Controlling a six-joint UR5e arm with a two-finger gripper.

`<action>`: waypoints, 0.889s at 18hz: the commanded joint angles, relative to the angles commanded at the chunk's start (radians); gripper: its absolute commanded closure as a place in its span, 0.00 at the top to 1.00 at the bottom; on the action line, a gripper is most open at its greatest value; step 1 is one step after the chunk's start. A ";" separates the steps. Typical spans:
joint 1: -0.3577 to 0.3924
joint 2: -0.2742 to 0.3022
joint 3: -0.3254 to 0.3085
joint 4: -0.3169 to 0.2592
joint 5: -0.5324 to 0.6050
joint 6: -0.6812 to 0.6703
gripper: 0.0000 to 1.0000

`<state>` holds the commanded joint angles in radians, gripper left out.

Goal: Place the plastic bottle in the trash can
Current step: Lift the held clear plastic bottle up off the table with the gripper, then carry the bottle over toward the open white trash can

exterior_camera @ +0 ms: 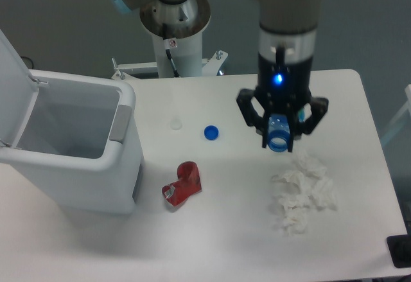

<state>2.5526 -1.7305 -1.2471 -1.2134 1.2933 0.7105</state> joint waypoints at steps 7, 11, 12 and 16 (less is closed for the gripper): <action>-0.058 0.094 -0.049 0.110 -0.178 -0.238 0.07; -0.124 0.114 -0.075 0.155 -0.218 -0.305 0.07; -0.136 0.114 -0.077 0.173 -0.235 -0.319 0.07; -0.169 0.120 -0.078 0.224 -0.319 -0.410 0.07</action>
<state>2.3839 -1.6107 -1.3254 -0.9895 0.9743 0.3007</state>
